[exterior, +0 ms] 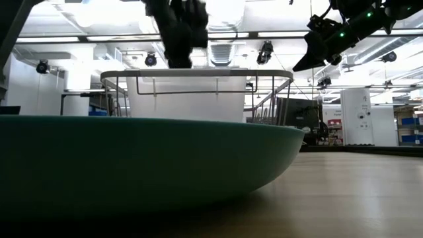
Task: Sort dishes
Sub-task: Put the dark green plate in the dishwasher rack
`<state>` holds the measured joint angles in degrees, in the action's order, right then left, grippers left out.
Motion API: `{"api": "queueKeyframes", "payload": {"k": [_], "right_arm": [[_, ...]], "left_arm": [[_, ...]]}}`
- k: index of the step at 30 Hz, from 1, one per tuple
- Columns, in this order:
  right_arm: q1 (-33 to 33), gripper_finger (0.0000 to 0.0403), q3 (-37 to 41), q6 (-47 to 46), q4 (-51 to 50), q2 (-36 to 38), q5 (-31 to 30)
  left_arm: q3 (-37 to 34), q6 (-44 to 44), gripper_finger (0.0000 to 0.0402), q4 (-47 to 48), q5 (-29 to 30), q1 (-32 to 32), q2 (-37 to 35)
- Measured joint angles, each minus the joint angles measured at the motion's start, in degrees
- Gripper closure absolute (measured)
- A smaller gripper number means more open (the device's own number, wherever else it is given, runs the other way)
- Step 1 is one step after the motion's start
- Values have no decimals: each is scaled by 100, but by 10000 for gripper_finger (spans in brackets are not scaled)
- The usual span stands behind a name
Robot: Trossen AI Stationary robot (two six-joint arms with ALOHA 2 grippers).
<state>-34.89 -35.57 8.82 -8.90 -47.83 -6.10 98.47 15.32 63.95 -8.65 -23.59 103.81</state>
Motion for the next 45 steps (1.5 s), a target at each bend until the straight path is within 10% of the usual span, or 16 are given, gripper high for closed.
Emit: {"api": "queueKeyframes", "payload": {"k": [45], "right_arm": [[0,403,1,-83,-3,0,1]], "left_arm": [[-2403,-854,167,-2139,-576,-504,-15]]}}
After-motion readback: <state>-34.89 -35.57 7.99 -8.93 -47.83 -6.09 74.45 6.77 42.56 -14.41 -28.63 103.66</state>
